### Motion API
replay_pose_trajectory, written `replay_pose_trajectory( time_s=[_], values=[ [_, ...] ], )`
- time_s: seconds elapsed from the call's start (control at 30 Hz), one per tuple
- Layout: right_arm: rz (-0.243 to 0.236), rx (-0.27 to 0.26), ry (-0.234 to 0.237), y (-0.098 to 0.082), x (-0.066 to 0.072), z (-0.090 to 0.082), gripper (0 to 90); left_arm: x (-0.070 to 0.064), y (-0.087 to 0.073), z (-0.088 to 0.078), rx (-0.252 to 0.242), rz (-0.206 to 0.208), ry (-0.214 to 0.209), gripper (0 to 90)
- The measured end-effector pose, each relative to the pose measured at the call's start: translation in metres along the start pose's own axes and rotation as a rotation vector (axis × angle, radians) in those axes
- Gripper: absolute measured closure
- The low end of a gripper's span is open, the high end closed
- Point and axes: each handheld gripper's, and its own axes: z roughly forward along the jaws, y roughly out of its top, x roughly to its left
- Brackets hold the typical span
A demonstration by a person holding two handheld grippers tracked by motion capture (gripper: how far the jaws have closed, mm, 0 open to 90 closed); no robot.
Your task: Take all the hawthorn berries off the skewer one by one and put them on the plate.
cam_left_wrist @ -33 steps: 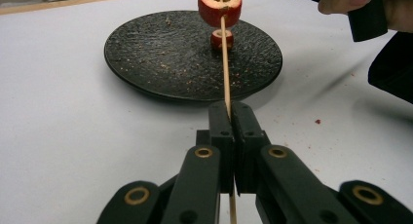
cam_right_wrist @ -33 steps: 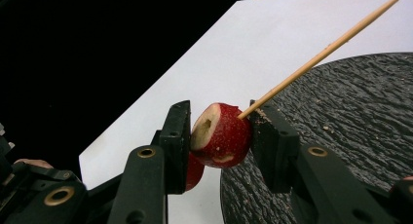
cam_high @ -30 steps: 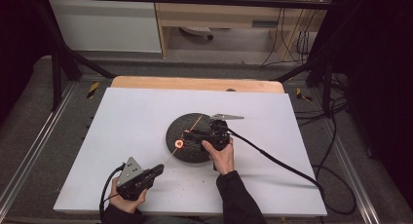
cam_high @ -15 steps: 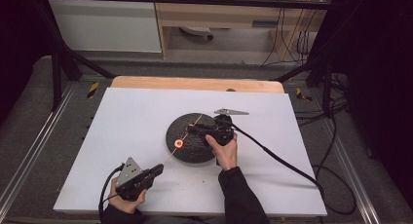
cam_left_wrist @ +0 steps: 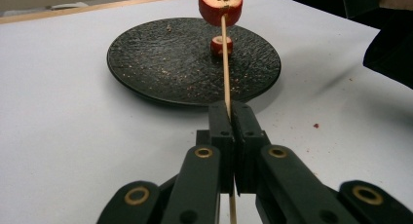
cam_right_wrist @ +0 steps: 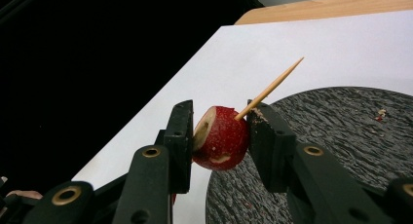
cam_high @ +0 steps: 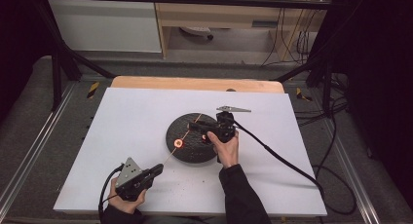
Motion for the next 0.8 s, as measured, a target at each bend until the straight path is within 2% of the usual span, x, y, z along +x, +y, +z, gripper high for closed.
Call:
replay_pose_trajectory(
  time_s=[0.43, 0.53, 0.57, 0.6, 0.8],
  values=[
    [0.009, -0.018, 0.007, -0.0014, 0.0012, 0.0002, 63.0, -0.0005, 0.0, -0.0011, -0.007, 0.001, 0.0, 88.3],
    [0.016, -0.012, 0.015, -0.0026, 0.0014, 0.0012, 61.2, -0.0006, 0.0003, -0.0017, -0.013, 0.002, 0.001, 88.4],
    [0.028, -0.005, 0.036, -0.0033, 0.0013, 0.0024, 60.3, -0.0005, 0.0005, -0.0016, -0.013, 0.004, 0.001, 88.3],
    [0.036, 0.0, 0.051, -0.0046, 0.0013, 0.0036, 60.4, -0.0007, 0.0004, -0.0013, -0.011, 0.003, -0.002, 88.3],
    [0.045, 0.002, 0.054, -0.0059, 0.0013, 0.0049, 65.2, -0.0005, 0.0004, -0.0012, -0.014, 0.002, -0.001, 88.3]
  ],
)
